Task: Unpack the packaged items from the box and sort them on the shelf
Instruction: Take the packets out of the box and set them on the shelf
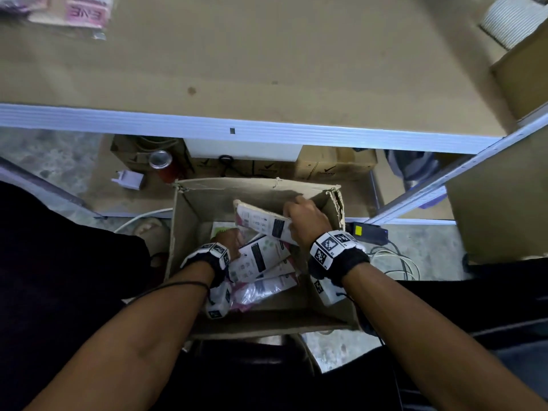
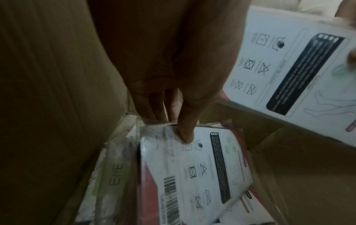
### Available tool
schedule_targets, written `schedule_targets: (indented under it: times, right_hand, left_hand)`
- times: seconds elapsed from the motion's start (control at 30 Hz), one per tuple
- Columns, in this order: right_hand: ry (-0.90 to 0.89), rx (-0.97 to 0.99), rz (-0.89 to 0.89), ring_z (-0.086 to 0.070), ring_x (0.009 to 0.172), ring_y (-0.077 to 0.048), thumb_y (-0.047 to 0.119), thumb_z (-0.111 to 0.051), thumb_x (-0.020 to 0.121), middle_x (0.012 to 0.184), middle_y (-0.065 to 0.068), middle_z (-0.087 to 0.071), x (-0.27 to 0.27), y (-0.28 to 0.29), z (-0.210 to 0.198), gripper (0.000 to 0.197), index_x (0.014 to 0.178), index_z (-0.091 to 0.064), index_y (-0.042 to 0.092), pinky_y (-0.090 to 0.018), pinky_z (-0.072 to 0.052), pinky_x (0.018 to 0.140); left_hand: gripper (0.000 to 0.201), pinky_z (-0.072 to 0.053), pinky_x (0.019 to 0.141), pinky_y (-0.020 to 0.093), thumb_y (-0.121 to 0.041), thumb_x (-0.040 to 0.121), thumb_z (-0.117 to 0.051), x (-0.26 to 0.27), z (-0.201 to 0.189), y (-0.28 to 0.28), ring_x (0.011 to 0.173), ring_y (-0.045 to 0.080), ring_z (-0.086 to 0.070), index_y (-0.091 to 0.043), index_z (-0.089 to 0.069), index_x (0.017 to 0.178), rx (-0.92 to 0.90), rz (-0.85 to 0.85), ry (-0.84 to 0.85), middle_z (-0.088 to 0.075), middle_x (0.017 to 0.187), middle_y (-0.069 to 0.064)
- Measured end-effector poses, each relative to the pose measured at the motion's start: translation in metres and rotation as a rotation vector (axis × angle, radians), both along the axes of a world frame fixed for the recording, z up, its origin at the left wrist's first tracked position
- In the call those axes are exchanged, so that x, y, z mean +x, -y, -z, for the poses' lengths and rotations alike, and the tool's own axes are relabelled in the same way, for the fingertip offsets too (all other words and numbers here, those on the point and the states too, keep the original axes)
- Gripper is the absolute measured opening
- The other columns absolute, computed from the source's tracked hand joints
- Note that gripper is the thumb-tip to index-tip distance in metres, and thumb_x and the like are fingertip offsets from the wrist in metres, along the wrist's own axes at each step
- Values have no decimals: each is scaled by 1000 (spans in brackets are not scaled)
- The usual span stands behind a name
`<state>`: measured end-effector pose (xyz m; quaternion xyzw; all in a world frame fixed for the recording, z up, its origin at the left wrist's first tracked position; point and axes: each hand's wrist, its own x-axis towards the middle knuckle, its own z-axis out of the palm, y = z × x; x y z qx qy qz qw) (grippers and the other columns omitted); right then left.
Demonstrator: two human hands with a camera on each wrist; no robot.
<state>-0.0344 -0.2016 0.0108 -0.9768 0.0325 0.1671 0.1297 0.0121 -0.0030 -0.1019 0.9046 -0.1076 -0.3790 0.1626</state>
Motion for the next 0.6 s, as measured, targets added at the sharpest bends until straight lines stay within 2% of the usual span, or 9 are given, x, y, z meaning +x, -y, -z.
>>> schedule_targets:
  times: [0.07, 0.13, 0.3, 0.43, 0.6]
  right_hand:
    - [20, -10, 7, -51, 116, -31, 1, -58, 87, 121, -9, -51, -2, -2, -5, 25, 109, -59, 13, -43, -49, 91]
    - [40, -21, 6, -52, 118, -32, 3, -58, 88, 126, -10, -51, -5, -3, -13, 26, 112, -58, 13, -43, -49, 94]
    - [91, -70, -19, -54, 120, -33, 4, -57, 88, 131, -11, -52, -8, -8, -35, 34, 120, -56, 12, -41, -50, 96]
    - [123, -106, -39, -59, 114, -36, 4, -59, 88, 125, -15, -57, -6, -13, -60, 45, 131, -53, 14, -45, -52, 93]
    - [181, -172, -61, -64, 104, -36, 4, -58, 87, 115, -14, -65, -7, -15, -93, 33, 120, -59, 11, -46, -52, 92]
  left_hand:
    - [40, -49, 88, 30, -9, 82, -76, -2, -8, -1, 110, 30, -63, -7, -59, 118, -50, -61, -9, -66, 120, 16]
    - [41, -51, 94, 32, -10, 82, -76, -4, -18, -1, 113, 30, -63, -6, -64, 121, -57, -77, -9, -67, 121, 15]
    - [27, -49, 101, 32, -9, 82, -78, -7, -47, -2, 113, 26, -65, -5, -74, 108, -63, -20, 32, -72, 117, 12]
    - [17, -52, 99, 38, -4, 79, -78, -7, -79, -8, 106, 26, -69, -7, -78, 96, -80, 23, 82, -75, 108, 12]
    - [19, -53, 94, 30, -4, 78, -79, -10, -122, -12, 102, 18, -69, -15, -80, 94, -86, 122, 174, -77, 103, 2]
